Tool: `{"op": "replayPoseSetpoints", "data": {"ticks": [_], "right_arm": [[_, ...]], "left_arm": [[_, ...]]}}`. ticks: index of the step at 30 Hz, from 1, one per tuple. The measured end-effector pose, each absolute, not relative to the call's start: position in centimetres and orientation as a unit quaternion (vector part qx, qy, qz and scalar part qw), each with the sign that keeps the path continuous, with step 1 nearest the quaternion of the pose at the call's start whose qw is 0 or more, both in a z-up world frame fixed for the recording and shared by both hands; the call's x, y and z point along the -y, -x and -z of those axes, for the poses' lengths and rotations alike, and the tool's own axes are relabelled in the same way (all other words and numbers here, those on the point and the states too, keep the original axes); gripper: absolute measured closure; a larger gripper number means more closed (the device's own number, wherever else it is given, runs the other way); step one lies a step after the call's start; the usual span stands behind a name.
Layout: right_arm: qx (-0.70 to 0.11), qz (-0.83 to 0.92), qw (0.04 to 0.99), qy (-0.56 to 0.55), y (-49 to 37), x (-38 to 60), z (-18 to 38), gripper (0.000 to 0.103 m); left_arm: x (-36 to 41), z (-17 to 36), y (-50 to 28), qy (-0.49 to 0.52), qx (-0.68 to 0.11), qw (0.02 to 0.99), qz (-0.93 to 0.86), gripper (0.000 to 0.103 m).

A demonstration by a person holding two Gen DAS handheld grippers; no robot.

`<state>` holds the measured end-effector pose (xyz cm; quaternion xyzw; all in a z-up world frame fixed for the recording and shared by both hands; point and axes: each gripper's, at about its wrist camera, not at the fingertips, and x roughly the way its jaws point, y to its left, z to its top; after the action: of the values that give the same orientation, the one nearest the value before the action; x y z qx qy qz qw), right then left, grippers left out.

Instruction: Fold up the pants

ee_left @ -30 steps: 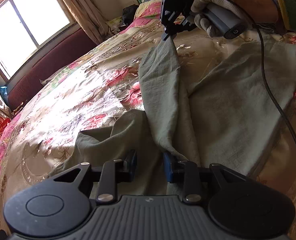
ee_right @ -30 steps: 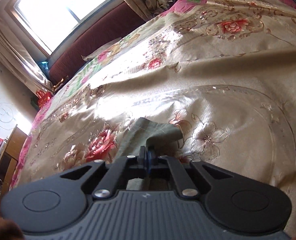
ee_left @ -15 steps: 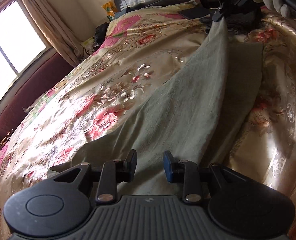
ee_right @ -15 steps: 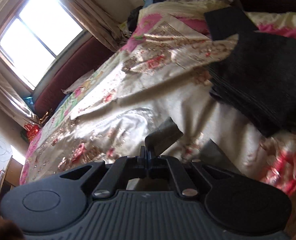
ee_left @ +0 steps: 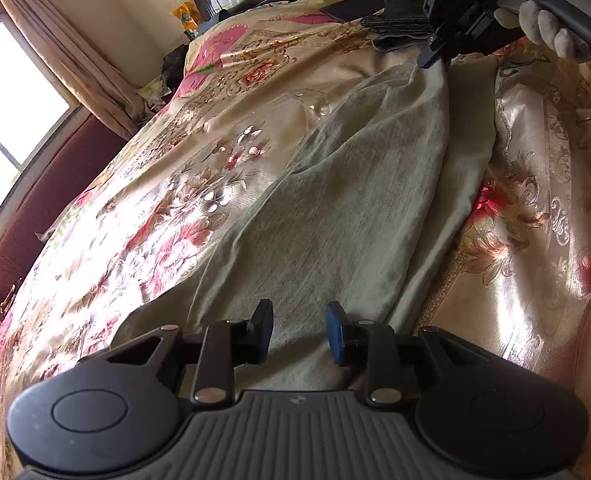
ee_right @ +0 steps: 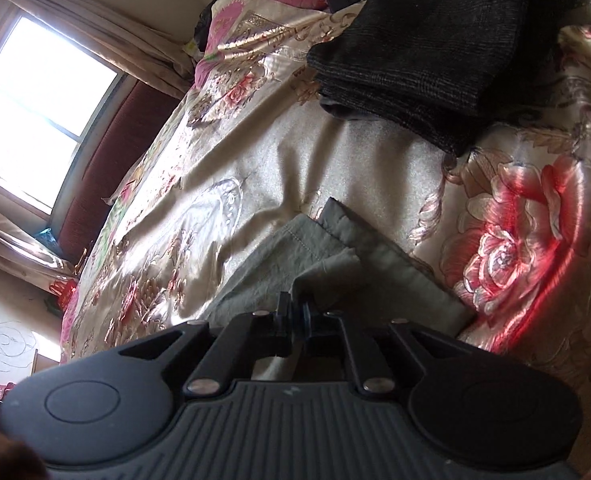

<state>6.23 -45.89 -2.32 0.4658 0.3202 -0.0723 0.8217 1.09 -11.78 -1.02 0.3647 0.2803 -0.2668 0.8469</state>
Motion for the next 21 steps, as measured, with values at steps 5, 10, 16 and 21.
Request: {"op": "replayPoseSetpoints", "data": {"ticks": [5, 10, 16, 21], "right_arm": [[-0.277, 0.05, 0.835, -0.473, -5.1, 46.0, -0.4, 0.1], [-0.258, 0.05, 0.849, -0.459, -2.1, 46.5, -2.8, 0.1], [-0.322, 0.119, 0.81, -0.476, 0.1, 46.6, 3.2, 0.101], [-0.312, 0.124, 0.816, -0.469, 0.7, 46.3, 2.9, 0.101]], "left_arm": [[12.4, 0.4, -0.6, -0.369, -0.266, 0.847, 0.276, 0.058], [13.0, 0.0, -0.2, -0.362, -0.258, 0.849, 0.286, 0.055], [13.3, 1.2, 0.5, -0.375, -0.265, 0.838, 0.296, 0.054], [13.4, 1.1, 0.1, -0.37, -0.269, 0.838, 0.296, 0.054]]}}
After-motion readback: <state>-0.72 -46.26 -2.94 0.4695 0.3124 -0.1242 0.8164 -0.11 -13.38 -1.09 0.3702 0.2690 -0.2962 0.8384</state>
